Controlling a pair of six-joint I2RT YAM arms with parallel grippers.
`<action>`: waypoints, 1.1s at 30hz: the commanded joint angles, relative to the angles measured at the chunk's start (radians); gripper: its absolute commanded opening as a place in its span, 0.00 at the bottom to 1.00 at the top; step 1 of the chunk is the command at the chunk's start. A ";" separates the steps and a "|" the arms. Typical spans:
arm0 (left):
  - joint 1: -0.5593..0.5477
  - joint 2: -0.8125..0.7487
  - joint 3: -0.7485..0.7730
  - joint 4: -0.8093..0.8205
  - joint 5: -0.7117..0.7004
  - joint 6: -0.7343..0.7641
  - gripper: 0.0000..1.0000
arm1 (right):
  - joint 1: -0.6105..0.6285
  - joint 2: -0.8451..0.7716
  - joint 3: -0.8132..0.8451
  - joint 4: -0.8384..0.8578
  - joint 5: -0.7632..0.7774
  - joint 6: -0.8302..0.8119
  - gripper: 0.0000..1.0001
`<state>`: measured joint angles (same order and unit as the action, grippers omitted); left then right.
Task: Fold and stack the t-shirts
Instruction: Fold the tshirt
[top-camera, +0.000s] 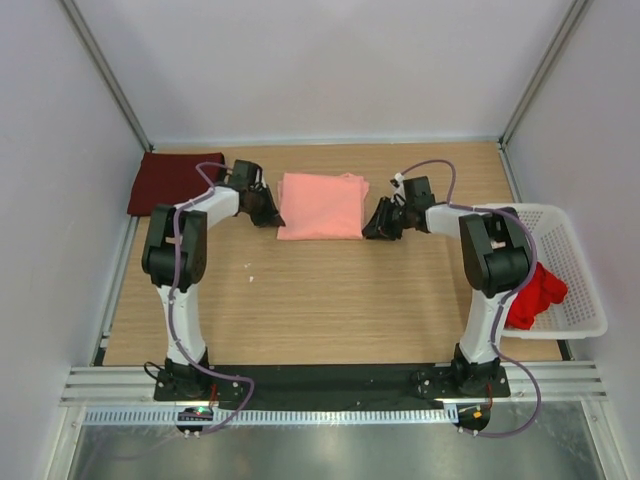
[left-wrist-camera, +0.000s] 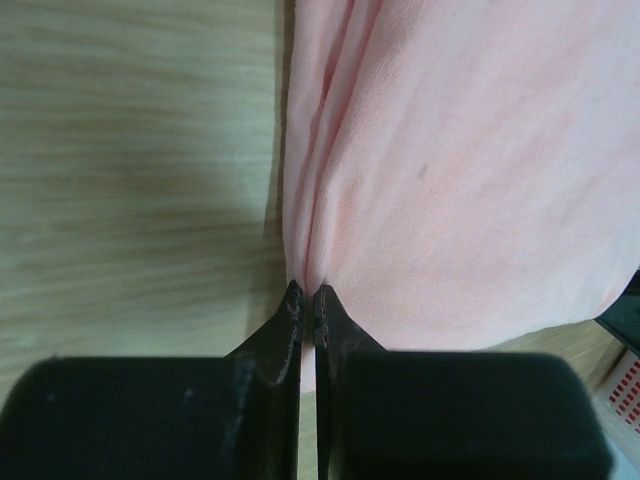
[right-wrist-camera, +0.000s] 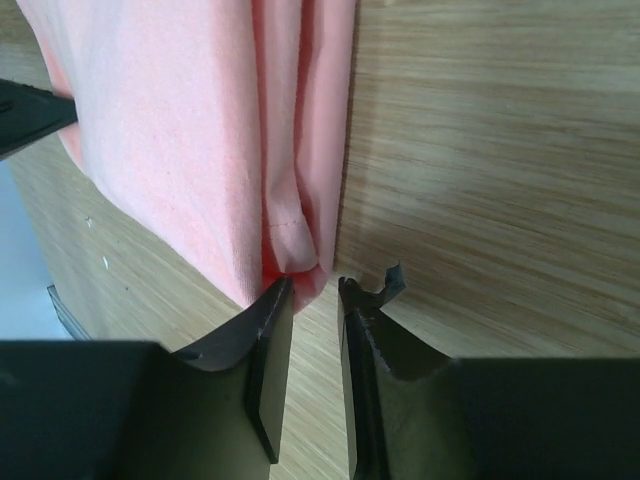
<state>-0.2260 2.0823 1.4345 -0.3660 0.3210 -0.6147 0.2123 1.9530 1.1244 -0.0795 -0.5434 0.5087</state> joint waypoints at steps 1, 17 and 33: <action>-0.013 -0.086 -0.057 0.013 0.006 -0.048 0.00 | 0.015 -0.060 -0.034 0.070 -0.023 0.016 0.31; 0.030 -0.196 0.062 -0.139 -0.073 0.065 0.47 | 0.061 -0.217 0.037 -0.141 0.103 -0.073 0.49; 0.080 0.176 0.457 -0.174 0.142 0.326 0.52 | 0.029 0.249 0.641 -0.229 0.086 -0.230 0.54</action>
<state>-0.1577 2.2440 1.7897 -0.5117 0.3885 -0.3580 0.2459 2.1689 1.6608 -0.2977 -0.4339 0.3275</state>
